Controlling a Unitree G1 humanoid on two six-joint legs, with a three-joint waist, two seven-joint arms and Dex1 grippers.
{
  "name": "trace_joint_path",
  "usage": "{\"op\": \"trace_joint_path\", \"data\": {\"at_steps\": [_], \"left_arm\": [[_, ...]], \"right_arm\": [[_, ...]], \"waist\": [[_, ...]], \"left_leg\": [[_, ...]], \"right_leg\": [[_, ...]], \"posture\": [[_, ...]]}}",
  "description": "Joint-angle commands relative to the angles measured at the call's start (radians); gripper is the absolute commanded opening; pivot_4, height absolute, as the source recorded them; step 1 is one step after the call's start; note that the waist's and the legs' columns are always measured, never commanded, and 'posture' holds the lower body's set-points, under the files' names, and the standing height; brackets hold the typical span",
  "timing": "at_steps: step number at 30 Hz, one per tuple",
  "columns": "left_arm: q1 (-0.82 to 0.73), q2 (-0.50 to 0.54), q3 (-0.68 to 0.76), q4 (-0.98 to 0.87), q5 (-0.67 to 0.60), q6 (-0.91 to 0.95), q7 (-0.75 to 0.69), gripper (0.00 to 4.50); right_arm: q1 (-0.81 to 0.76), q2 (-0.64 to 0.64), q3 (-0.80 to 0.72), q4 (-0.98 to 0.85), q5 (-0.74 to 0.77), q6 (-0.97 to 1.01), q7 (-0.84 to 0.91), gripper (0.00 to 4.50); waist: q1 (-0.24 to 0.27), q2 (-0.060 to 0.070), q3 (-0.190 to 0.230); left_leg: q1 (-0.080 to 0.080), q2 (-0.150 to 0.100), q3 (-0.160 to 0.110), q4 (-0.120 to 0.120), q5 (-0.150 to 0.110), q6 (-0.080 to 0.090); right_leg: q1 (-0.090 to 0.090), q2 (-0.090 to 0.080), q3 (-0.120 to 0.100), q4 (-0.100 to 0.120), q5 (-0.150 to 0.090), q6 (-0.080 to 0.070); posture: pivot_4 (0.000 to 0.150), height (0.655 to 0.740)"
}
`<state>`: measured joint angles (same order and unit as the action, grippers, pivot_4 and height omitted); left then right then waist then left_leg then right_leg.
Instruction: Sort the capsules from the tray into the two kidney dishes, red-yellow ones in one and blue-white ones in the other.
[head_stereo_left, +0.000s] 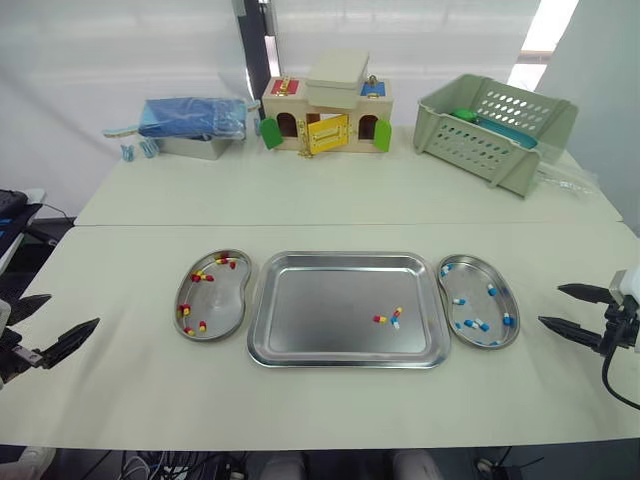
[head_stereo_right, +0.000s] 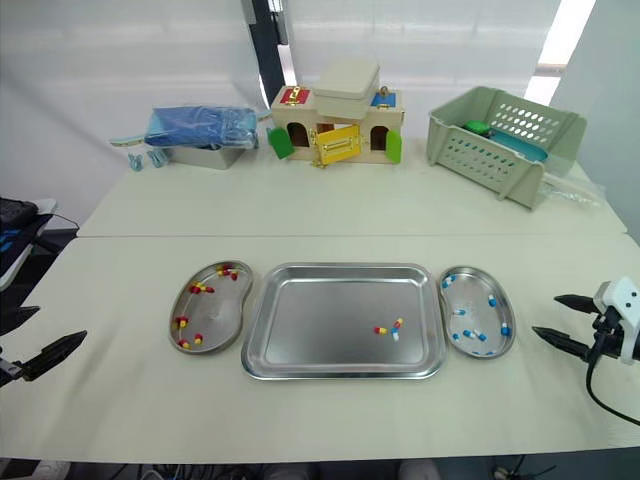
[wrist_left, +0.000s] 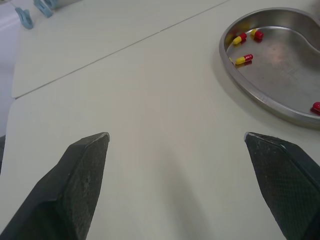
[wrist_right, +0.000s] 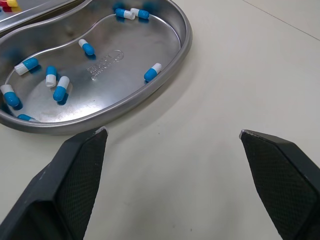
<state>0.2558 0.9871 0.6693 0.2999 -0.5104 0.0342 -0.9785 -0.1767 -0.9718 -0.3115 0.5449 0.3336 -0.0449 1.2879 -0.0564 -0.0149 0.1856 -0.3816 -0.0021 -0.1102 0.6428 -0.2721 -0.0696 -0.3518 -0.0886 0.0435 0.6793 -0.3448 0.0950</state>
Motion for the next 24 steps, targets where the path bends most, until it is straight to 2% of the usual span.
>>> {"op": "trace_joint_path", "data": {"at_steps": [1,14,20,24], "left_arm": [[-0.023,0.028,0.006,0.021,0.033,0.002,-0.016,4.50],[-0.113,0.010,-0.040,0.052,0.123,-0.036,-0.026,4.50],[-0.158,-0.039,-0.121,-0.061,0.139,-0.040,-0.011,4.50],[-0.174,-0.052,-0.209,-0.213,0.110,0.047,-0.043,4.50]], "right_arm": [[-0.004,-0.007,-0.029,-0.016,0.020,-0.016,0.004,4.48],[0.067,-0.001,-0.069,-0.063,0.052,-0.014,0.011,4.48],[0.182,0.023,-0.106,-0.267,0.137,0.034,0.038,4.48],[0.317,0.074,-0.129,-0.467,0.195,0.081,0.017,4.48]], "waist": [[0.000,0.000,0.000],[0.000,0.000,0.000],[0.003,0.000,0.000],[0.007,-0.001,0.000]], "left_leg": [[0.000,0.000,0.000,0.000,0.000,0.000],[0.000,0.000,0.000,0.000,0.000,0.000],[0.000,0.000,0.000,0.000,0.000,0.000],[-0.001,0.000,-0.001,0.001,0.000,0.000]], "right_leg": [[0.000,0.000,0.000,0.000,0.000,0.000],[0.000,0.000,0.000,0.000,0.000,0.000],[0.000,0.000,0.000,0.000,0.000,0.000],[0.000,0.000,0.000,0.000,0.000,0.000]], "posture": [[0.150,0.7400],[0.150,0.7400],[0.150,0.7400],[0.150,0.7400]]}}
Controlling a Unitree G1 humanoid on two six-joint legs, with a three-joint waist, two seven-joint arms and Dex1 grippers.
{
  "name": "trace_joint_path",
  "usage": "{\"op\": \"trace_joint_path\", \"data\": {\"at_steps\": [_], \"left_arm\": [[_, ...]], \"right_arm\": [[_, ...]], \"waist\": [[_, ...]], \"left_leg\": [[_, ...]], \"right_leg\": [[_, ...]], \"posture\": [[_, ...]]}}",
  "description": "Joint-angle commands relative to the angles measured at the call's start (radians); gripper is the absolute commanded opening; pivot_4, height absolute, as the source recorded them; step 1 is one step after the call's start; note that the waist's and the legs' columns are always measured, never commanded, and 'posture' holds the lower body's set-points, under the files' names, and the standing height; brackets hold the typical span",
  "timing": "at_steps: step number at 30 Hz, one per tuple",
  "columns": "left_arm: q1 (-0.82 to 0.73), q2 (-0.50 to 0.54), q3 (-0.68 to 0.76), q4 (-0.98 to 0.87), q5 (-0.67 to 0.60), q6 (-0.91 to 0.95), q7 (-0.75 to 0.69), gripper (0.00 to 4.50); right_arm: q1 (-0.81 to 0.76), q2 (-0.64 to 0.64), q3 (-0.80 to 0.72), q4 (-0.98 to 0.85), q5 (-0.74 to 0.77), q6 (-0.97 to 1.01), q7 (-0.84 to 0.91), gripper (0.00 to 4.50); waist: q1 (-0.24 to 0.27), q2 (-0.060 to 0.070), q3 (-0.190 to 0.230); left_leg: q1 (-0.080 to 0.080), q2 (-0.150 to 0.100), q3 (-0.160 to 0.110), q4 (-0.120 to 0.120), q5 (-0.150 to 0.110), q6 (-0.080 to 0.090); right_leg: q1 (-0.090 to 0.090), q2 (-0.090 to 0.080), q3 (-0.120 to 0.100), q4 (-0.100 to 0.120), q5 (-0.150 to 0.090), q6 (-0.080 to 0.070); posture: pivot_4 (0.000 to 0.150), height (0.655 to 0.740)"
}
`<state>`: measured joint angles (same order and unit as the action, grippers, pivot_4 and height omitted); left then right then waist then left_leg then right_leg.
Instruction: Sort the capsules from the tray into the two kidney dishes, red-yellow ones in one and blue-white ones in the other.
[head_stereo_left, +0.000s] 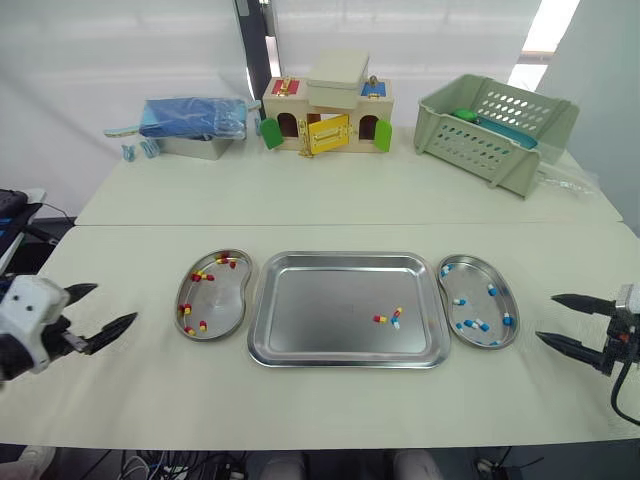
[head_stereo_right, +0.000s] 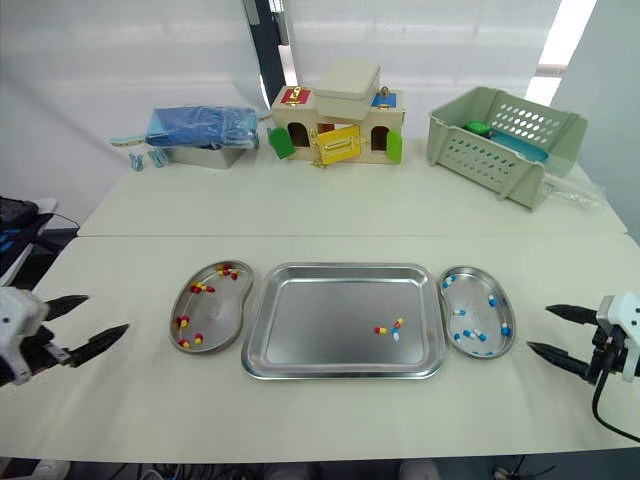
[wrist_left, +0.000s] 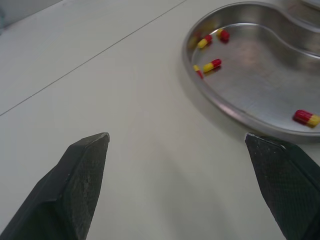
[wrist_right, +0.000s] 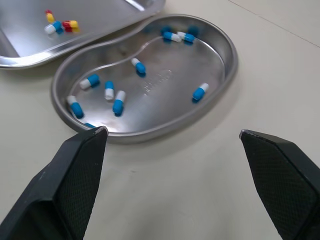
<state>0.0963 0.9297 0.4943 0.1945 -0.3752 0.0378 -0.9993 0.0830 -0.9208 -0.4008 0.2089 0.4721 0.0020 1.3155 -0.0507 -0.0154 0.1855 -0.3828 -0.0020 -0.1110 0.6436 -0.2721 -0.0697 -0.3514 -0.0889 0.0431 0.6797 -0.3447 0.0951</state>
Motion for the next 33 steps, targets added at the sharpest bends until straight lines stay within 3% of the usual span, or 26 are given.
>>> {"op": "trace_joint_path", "data": {"at_steps": [1,6,11,16,23,28,33], "left_arm": [[-0.024,0.001,-0.060,-0.142,-0.033,0.055,-0.033,4.50],[-0.100,-0.024,-0.230,-0.308,-0.048,0.123,-0.087,4.50],[-0.221,-0.057,-0.400,-0.374,-0.036,0.172,-0.140,4.50],[-0.393,-0.129,-0.565,-0.339,0.003,0.191,-0.191,4.50],[-0.613,-0.318,-0.743,-0.210,0.084,0.181,-0.211,4.50],[-0.697,-0.434,-0.836,-0.099,0.153,0.152,-0.222,4.50],[-0.737,-0.480,-0.906,0.010,0.232,0.087,-0.251,4.50]], "right_arm": [[0.090,0.048,-0.044,-0.188,0.076,0.041,-0.022,4.48],[0.251,0.151,-0.010,-0.470,0.132,0.078,-0.067,4.48],[0.330,0.254,0.038,-0.609,0.139,0.048,-0.108,4.48],[0.357,0.328,0.092,-0.599,0.093,-0.067,-0.091,4.48],[0.384,0.441,0.118,-0.560,0.106,-0.191,-0.103,4.48],[0.405,0.453,0.136,-0.558,0.093,-0.216,-0.106,4.48],[0.429,0.454,0.139,-0.558,0.084,-0.237,-0.127,4.48]], "waist": [[0.002,0.000,0.000],[0.010,0.001,0.000],[0.013,0.000,0.000],[0.018,0.000,0.000],[0.019,0.000,0.000],[0.016,0.000,-0.001],[0.015,0.000,-0.001]], "left_leg": [[0.000,0.000,0.000,0.000,0.000,0.000],[0.000,0.000,0.000,0.000,0.000,0.000],[0.001,0.000,0.000,0.001,0.000,0.000],[0.001,-0.001,-0.001,0.001,0.000,0.000],[0.001,-0.001,-0.001,0.002,0.000,0.000],[0.001,-0.001,-0.001,0.002,0.000,-0.001],[0.001,-0.001,-0.001,0.002,0.000,-0.001]], "right_leg": [[0.000,0.000,0.000,0.000,0.000,0.000],[0.001,0.000,0.000,0.000,0.000,0.000],[0.001,0.000,0.000,0.000,0.000,0.000],[0.001,0.000,-0.001,0.000,0.000,0.000],[0.002,0.000,-0.001,0.000,0.000,0.000],[0.002,0.000,-0.001,0.000,0.000,0.000],[0.002,0.000,-0.001,0.000,0.000,0.000]], "posture": [[0.150,0.7400],[0.150,0.7400],[0.150,0.7400],[0.150,0.7400],[0.150,0.7400],[0.150,0.7400],[0.150,0.7400]]}}
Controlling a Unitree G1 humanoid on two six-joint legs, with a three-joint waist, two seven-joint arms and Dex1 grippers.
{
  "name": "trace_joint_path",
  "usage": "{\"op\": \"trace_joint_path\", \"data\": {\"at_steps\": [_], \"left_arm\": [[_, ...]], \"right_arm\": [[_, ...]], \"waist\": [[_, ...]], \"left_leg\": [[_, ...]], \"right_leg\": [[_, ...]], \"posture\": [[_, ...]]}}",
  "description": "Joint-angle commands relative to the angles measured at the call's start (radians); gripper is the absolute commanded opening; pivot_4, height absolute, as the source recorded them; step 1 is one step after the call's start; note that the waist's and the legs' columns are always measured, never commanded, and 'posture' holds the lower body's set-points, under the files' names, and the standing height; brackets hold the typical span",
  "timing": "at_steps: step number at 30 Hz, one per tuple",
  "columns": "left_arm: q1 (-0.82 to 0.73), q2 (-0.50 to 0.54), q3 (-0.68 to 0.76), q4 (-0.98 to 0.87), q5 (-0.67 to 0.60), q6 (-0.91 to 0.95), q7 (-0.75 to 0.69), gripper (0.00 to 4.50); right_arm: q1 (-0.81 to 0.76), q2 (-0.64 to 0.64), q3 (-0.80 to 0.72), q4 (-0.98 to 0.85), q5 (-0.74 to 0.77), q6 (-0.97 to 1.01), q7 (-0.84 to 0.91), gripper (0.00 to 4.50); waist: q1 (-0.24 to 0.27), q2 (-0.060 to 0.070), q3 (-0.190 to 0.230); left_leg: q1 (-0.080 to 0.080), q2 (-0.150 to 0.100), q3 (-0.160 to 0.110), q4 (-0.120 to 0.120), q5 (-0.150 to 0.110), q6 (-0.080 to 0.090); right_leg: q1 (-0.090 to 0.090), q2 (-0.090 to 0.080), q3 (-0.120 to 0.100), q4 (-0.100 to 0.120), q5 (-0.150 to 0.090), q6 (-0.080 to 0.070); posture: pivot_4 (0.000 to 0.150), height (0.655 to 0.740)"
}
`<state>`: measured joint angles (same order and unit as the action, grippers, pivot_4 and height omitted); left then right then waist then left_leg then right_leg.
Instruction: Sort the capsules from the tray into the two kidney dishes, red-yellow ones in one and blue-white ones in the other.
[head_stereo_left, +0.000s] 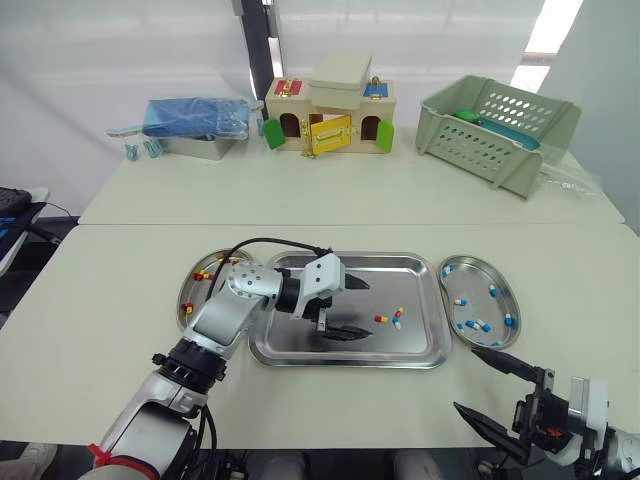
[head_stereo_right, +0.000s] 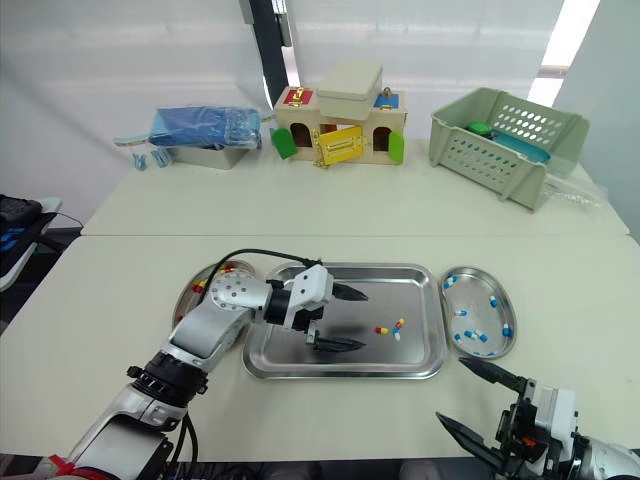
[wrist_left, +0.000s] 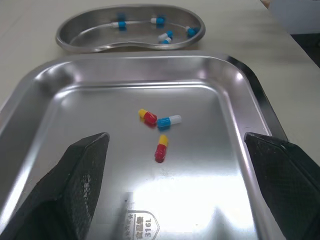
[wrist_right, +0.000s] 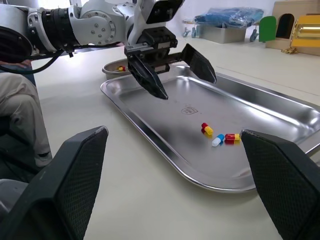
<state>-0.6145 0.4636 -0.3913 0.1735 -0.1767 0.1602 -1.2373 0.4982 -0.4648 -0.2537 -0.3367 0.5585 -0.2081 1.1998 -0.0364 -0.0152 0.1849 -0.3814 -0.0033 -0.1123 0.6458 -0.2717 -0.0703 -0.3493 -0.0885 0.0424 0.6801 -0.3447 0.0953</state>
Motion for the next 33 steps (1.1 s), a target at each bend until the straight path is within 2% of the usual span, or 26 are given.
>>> {"op": "trace_joint_path", "data": {"at_steps": [1,10,18,19,22,32,33], "left_arm": [[-0.036,-0.025,-0.026,0.050,0.044,-0.044,-0.012,4.50],[-0.090,-0.111,-0.049,0.139,0.095,-0.058,-0.013,4.50],[-0.109,-0.130,-0.090,0.208,0.186,-0.094,0.002,4.50],[-0.109,-0.132,-0.093,0.210,0.193,-0.094,0.003,4.04],[-0.109,-0.135,-0.096,0.219,0.210,-0.105,0.002,3.31],[-0.114,-0.133,-0.099,0.244,0.228,-0.119,-0.007,0.01],[-0.116,-0.135,-0.099,0.246,0.229,-0.119,-0.007,0.01]], "right_arm": [[0.018,-0.001,-0.008,-0.013,-0.003,-0.031,-0.016,4.48],[0.048,0.008,0.010,-0.019,-0.020,-0.058,-0.046,4.48],[0.056,0.006,0.016,-0.013,-0.021,-0.078,-0.065,4.48],[0.057,0.006,0.016,-0.012,-0.021,-0.080,-0.067,4.50],[0.057,0.004,0.019,-0.012,-0.020,-0.084,-0.075,4.50],[0.054,0.000,0.026,-0.020,-0.019,-0.075,-0.095,4.50],[0.055,-0.001,0.027,-0.021,-0.018,-0.074,-0.096,4.50]], "waist": [[0.003,0.000,0.000],[0.005,0.000,0.000],[0.005,0.000,0.000],[0.005,0.000,0.000],[0.005,0.000,0.000],[0.005,0.000,0.000],[0.005,0.000,0.000]], "left_leg": [[0.000,0.000,0.000,0.000,0.000,0.000],[0.000,0.000,0.000,0.000,0.000,0.000],[0.000,0.000,0.000,0.000,0.000,0.000],[0.000,0.000,0.000,0.000,0.000,0.000],[0.000,-0.001,0.000,0.000,0.000,0.000],[0.000,0.000,0.000,0.000,0.000,0.000],[0.000,0.000,0.000,0.000,0.000,0.000]], "right_leg": [[0.000,0.000,0.000,0.000,0.000,0.000],[0.000,0.000,0.000,0.000,0.000,0.000],[0.000,0.000,0.000,0.000,0.000,0.000],[0.000,0.000,0.000,0.000,0.000,0.000],[0.001,0.000,0.000,0.000,0.000,0.000],[0.001,0.000,0.000,0.000,0.000,0.000],[0.001,0.000,0.000,0.000,0.000,0.000]], "posture": [[0.150,0.7400],[0.150,0.7400],[0.150,0.7400],[0.150,0.7400],[0.150,0.7400],[0.150,0.7400],[0.150,0.7400]]}}
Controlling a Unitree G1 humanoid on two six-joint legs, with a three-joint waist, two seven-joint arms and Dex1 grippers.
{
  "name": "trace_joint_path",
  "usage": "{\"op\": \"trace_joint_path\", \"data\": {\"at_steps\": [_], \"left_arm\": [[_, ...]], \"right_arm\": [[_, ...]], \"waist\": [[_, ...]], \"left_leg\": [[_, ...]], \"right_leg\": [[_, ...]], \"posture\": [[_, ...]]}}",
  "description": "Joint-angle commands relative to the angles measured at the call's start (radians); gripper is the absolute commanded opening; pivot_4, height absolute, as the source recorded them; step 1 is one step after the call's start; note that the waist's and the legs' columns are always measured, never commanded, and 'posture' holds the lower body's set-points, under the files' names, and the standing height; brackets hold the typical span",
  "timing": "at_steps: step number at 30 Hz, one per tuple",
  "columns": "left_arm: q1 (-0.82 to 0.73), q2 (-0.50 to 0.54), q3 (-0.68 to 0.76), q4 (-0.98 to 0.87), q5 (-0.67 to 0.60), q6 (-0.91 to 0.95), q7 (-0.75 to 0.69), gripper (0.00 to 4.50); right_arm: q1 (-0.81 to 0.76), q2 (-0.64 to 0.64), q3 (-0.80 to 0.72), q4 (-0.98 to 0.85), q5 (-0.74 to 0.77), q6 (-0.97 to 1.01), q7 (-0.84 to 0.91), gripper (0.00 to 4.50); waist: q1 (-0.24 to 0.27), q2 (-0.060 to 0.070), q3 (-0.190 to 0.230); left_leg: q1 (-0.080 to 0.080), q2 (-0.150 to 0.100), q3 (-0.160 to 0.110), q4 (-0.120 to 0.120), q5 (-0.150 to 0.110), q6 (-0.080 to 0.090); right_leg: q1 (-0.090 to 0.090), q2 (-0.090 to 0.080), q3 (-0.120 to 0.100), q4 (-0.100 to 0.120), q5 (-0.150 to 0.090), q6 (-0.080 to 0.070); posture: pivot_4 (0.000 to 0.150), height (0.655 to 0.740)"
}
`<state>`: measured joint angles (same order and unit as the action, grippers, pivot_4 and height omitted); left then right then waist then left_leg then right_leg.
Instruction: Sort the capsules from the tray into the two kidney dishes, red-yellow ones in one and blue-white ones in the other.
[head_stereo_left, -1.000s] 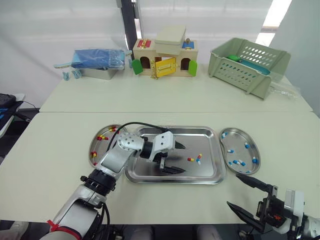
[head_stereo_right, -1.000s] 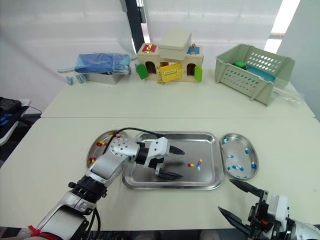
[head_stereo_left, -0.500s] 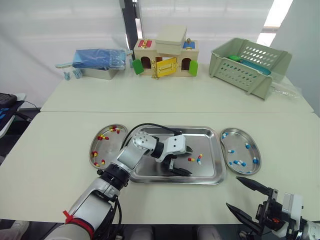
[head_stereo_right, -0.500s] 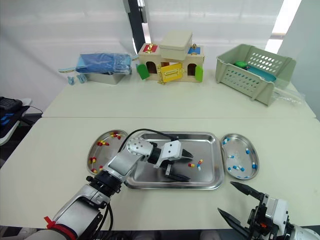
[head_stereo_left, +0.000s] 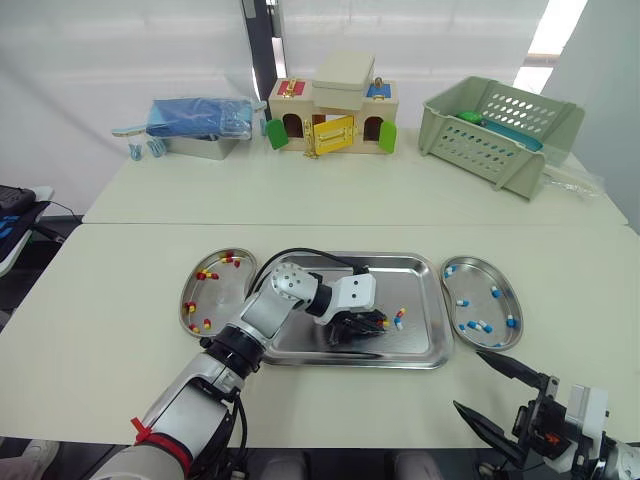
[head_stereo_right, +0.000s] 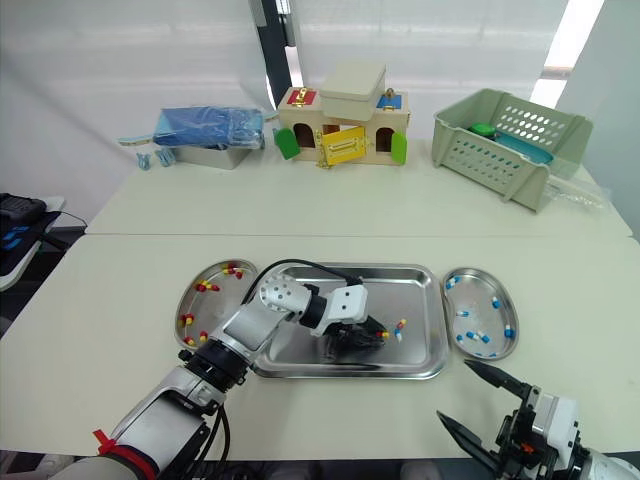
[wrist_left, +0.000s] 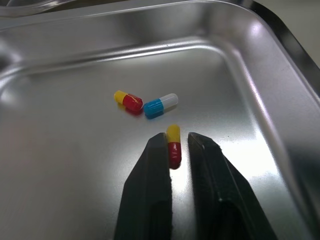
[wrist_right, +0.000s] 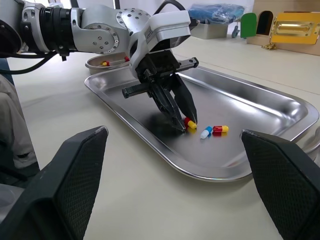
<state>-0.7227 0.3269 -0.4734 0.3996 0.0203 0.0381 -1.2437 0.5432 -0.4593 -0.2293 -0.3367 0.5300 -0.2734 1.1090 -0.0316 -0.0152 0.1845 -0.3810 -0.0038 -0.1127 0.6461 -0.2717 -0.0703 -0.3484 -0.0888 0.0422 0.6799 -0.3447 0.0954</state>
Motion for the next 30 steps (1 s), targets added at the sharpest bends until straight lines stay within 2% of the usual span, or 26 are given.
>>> {"op": "trace_joint_path", "data": {"at_steps": [1,6,10,14,21,26,30], "left_arm": [[-0.010,-0.001,-0.017,0.021,0.032,0.004,-0.001,0.01],[-0.006,-0.005,0.003,-0.001,0.012,0.026,-0.004,0.01],[0.023,0.018,0.080,-0.157,-0.070,0.164,0.012,0.01],[0.082,0.084,0.176,-0.354,-0.130,0.321,0.068,0.01],[0.251,0.218,0.435,-0.635,-0.230,0.596,0.244,0.01],[0.392,0.271,0.592,-0.721,-0.267,0.658,0.359,0.01],[0.503,0.313,0.713,-0.704,-0.263,0.635,0.429,0.01]], "right_arm": [[0.010,-0.008,0.004,-0.022,0.011,-0.008,-0.003,4.50],[0.011,-0.015,0.013,-0.027,0.014,-0.010,0.002,4.50],[0.007,-0.027,0.020,-0.034,0.017,-0.006,0.009,4.50],[-0.015,-0.038,0.029,-0.031,0.022,-0.003,0.009,4.50],[-0.052,-0.079,0.039,-0.033,0.064,0.043,0.038,4.50],[-0.120,-0.117,0.050,0.011,0.075,0.069,0.080,4.50],[-0.196,-0.119,0.067,0.059,0.076,0.078,0.109,4.50]], "waist": [[0.000,0.000,0.000],[0.000,0.000,0.000],[-0.002,0.000,0.000],[-0.004,0.000,0.000],[-0.002,0.001,-0.001],[0.000,0.001,-0.001],[0.000,0.000,-0.001]], "left_leg": [[0.000,0.000,0.000,0.000,0.000,0.000],[0.000,0.000,0.000,0.000,0.000,0.000],[0.000,0.000,0.000,0.000,0.000,0.000],[0.000,0.000,-0.001,0.000,0.000,0.000],[0.000,0.001,-0.001,0.000,0.000,0.000],[0.000,0.001,-0.002,0.000,0.000,0.000],[0.000,0.000,-0.001,0.000,0.000,0.000]], "right_leg": [[0.000,0.000,0.000,0.000,0.000,0.000],[0.000,0.000,0.000,0.000,0.000,0.000],[0.000,0.000,0.000,0.000,0.000,0.000],[-0.001,0.000,0.000,0.000,0.000,0.000],[0.000,0.000,0.000,0.000,0.000,0.000],[0.000,0.000,0.000,0.000,0.000,0.000],[0.000,0.000,0.000,0.000,0.000,0.000]], "posture": [[0.150,0.7400],[0.150,0.7400],[0.150,0.7400],[0.150,0.7400],[0.150,0.7400],[0.150,0.7400],[0.150,0.7400]]}}
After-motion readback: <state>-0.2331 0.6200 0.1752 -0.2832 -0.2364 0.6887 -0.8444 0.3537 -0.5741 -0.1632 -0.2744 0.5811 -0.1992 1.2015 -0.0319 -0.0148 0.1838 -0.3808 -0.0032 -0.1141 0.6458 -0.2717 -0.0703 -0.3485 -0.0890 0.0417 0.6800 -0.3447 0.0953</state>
